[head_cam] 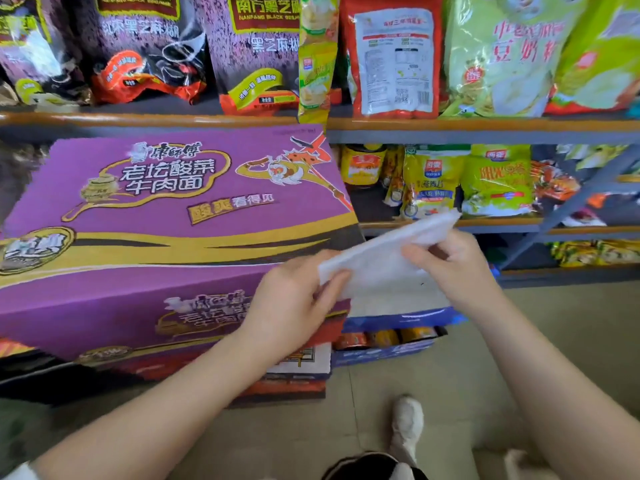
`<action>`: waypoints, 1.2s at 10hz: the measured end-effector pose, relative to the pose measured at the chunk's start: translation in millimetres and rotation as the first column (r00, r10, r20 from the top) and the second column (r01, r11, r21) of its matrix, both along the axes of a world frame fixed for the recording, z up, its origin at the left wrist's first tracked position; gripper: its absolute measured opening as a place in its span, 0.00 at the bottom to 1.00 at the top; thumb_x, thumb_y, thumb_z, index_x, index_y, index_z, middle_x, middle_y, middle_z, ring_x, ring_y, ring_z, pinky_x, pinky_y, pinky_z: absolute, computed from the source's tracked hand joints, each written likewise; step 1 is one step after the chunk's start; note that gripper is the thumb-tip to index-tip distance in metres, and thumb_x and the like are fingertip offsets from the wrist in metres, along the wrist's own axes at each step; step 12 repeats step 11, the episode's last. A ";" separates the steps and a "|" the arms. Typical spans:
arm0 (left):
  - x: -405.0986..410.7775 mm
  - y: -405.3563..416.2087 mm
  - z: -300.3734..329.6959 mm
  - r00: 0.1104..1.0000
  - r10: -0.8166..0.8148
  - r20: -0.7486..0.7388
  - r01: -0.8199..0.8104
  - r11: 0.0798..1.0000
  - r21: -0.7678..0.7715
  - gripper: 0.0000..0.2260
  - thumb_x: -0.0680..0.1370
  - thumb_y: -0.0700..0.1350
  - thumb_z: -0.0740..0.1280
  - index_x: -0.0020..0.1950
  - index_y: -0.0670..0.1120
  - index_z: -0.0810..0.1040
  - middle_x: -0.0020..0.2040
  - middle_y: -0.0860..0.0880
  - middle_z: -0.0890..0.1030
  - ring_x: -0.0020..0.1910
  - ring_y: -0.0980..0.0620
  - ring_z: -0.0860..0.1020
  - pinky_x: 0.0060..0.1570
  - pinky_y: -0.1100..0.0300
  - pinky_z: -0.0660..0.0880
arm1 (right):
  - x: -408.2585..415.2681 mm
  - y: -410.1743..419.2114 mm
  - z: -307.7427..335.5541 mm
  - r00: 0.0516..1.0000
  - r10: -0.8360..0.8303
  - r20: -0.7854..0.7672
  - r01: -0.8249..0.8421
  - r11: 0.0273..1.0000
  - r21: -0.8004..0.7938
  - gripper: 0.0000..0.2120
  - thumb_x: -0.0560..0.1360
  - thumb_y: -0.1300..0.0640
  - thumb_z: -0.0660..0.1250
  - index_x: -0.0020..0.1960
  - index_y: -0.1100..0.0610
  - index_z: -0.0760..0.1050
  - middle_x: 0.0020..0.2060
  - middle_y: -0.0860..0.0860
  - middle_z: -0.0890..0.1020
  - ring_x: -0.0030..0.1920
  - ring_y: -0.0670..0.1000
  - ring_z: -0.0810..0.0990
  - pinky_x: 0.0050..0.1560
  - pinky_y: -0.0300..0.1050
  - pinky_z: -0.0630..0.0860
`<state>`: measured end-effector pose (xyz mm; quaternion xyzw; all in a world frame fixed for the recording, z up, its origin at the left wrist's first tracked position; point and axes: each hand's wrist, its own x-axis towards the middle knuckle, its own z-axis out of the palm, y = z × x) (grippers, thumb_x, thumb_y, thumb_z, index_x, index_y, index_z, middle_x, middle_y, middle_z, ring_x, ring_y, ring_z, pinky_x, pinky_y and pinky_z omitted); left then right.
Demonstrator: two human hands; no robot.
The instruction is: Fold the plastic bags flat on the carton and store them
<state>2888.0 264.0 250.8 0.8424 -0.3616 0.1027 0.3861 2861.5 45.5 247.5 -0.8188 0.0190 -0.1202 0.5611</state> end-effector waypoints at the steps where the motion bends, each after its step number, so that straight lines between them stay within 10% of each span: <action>1: 3.0 -67.1 -11.2 0.999 0.032 0.010 -0.032 0.998 0.051 0.12 0.75 0.51 0.58 0.43 0.45 0.77 0.26 0.49 0.75 0.26 0.49 0.74 0.25 0.59 0.68 | 8.3 -59.2 -12.5 0.996 -0.044 -0.079 0.046 0.999 0.028 0.13 0.72 0.69 0.67 0.35 0.52 0.75 0.26 0.38 0.79 0.28 0.36 0.74 0.32 0.28 0.68; 3: 21.0 -202.1 -63.5 0.938 0.197 -0.285 -0.176 0.979 0.100 0.18 0.76 0.44 0.66 0.31 0.52 0.61 0.21 0.58 0.61 0.20 0.51 0.68 0.21 0.70 0.60 | 43.6 -188.5 -54.0 0.952 0.041 -0.303 -0.038 0.999 0.017 0.09 0.76 0.63 0.65 0.43 0.50 0.78 0.35 0.43 0.83 0.36 0.41 0.79 0.37 0.34 0.73; 6: 127.9 -267.9 -241.8 0.730 0.381 -0.567 -0.128 0.892 0.434 0.07 0.78 0.45 0.60 0.52 0.43 0.75 0.43 0.43 0.81 0.43 0.42 0.79 0.44 0.49 0.75 | 114.3 -293.4 -259.3 0.625 0.003 -0.780 0.130 0.986 0.108 0.10 0.76 0.64 0.64 0.36 0.59 0.69 0.33 0.52 0.70 0.37 0.50 0.70 0.39 0.41 0.68; 7: 145.2 -269.0 -298.5 0.731 0.390 -0.560 -0.120 0.881 0.457 0.09 0.78 0.45 0.61 0.54 0.43 0.76 0.45 0.41 0.81 0.43 0.41 0.78 0.45 0.49 0.75 | 136.2 -295.5 -341.9 0.478 -0.023 -0.878 0.108 0.994 0.033 0.10 0.75 0.67 0.63 0.50 0.75 0.72 0.43 0.68 0.75 0.40 0.57 0.75 0.39 0.44 0.72; 9: 158.6 -265.0 -382.7 0.790 0.369 -0.489 -0.172 0.900 0.402 0.23 0.72 0.57 0.52 0.51 0.42 0.78 0.39 0.43 0.81 0.37 0.44 0.78 0.38 0.49 0.77 | 159.5 -279.8 -486.7 0.232 0.007 -0.973 -0.040 0.999 -0.002 0.13 0.74 0.65 0.65 0.33 0.56 0.69 0.29 0.54 0.72 0.28 0.51 0.69 0.29 0.40 0.66; 12: 165.3 -260.9 -417.8 0.785 0.426 -0.449 -0.216 0.869 0.446 0.18 0.73 0.51 0.56 0.55 0.44 0.78 0.47 0.44 0.82 0.43 0.43 0.78 0.43 0.49 0.76 | 183.7 -262.9 -548.8 0.223 -0.050 -0.974 -0.104 0.992 -0.075 0.09 0.78 0.57 0.61 0.48 0.64 0.70 0.38 0.58 0.73 0.36 0.56 0.74 0.40 0.47 0.74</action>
